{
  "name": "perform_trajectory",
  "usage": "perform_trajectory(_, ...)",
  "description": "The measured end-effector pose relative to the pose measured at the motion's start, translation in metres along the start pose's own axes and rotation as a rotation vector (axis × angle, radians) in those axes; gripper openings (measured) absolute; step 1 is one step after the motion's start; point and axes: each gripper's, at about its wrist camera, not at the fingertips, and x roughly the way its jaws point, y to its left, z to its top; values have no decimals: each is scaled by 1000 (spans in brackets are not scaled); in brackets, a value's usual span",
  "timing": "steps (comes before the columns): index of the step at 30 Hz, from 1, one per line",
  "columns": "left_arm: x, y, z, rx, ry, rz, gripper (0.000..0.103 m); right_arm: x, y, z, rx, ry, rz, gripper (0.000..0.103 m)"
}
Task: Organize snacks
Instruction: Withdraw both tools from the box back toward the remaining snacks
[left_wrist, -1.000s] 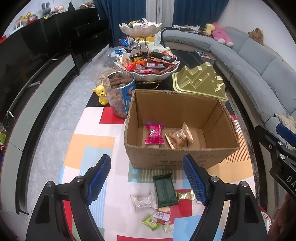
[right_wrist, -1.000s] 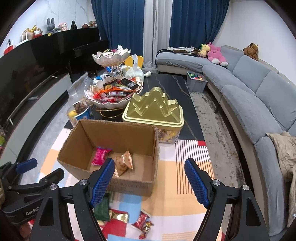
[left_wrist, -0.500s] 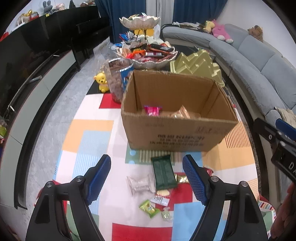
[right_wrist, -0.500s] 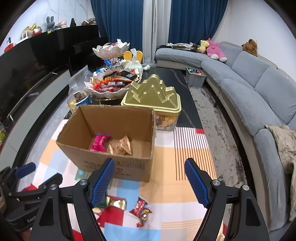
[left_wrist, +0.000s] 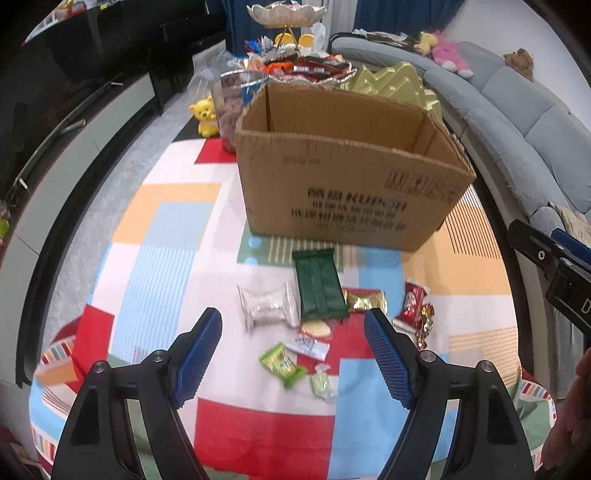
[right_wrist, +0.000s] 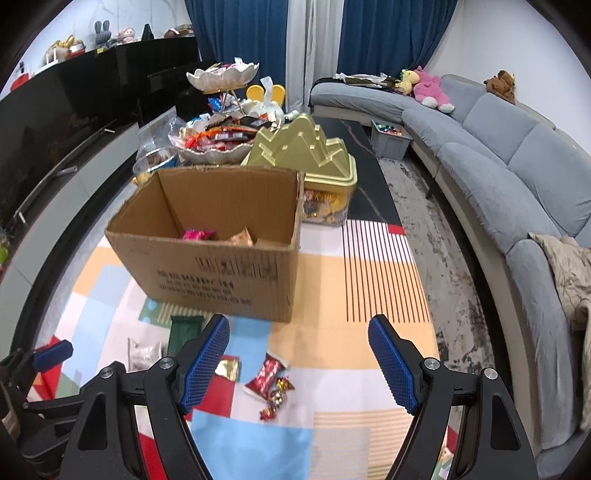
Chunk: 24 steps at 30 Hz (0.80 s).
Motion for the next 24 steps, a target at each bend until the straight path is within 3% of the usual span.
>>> perform_trajectory(24, 28, -3, -63, -102, 12, -5, 78, 19, 1, -56, -41, 17, 16, 79)
